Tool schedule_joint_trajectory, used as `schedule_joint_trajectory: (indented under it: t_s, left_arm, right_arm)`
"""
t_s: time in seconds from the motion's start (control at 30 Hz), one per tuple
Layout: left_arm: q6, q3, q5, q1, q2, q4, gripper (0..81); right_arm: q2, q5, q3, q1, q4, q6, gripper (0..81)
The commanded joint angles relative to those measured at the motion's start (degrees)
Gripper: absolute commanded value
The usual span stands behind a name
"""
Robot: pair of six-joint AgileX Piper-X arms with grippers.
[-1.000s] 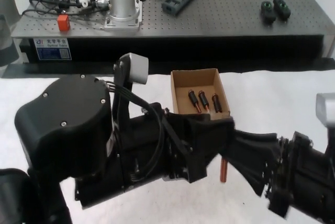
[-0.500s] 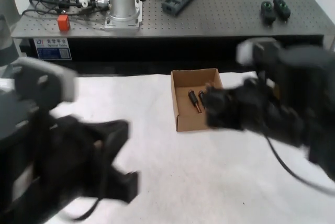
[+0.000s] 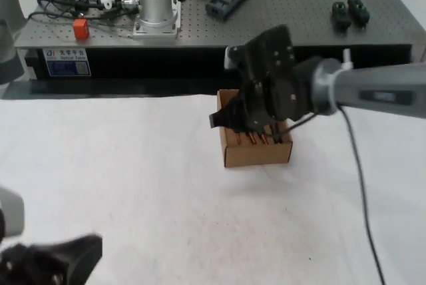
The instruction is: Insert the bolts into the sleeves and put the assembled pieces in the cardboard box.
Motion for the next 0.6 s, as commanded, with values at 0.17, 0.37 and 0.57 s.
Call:
schedule_joint_trajectory:
  t_s: [0.17,0.37,0.57]
  left_arm:
    - [-7.49,5.77,-1.17,0.22,-1.07,1.03,0.3]
    - [-10.72,7.11,-1.17,0.22,-1.07,1.31,0.6]
    - [-11.51,7.1,-1.17,0.22,-2.72,2.37,0.6]
  right_arm:
    - [5.75,1.71,-5.62,-2.04,3.4,-0.11,0.7]
    - [3.69,-1.15,-5.62,-3.17,3.55,2.44,30.6]
    - [-4.38,-1.43,-2.65,-3.42,3.87,1.19,30.2]
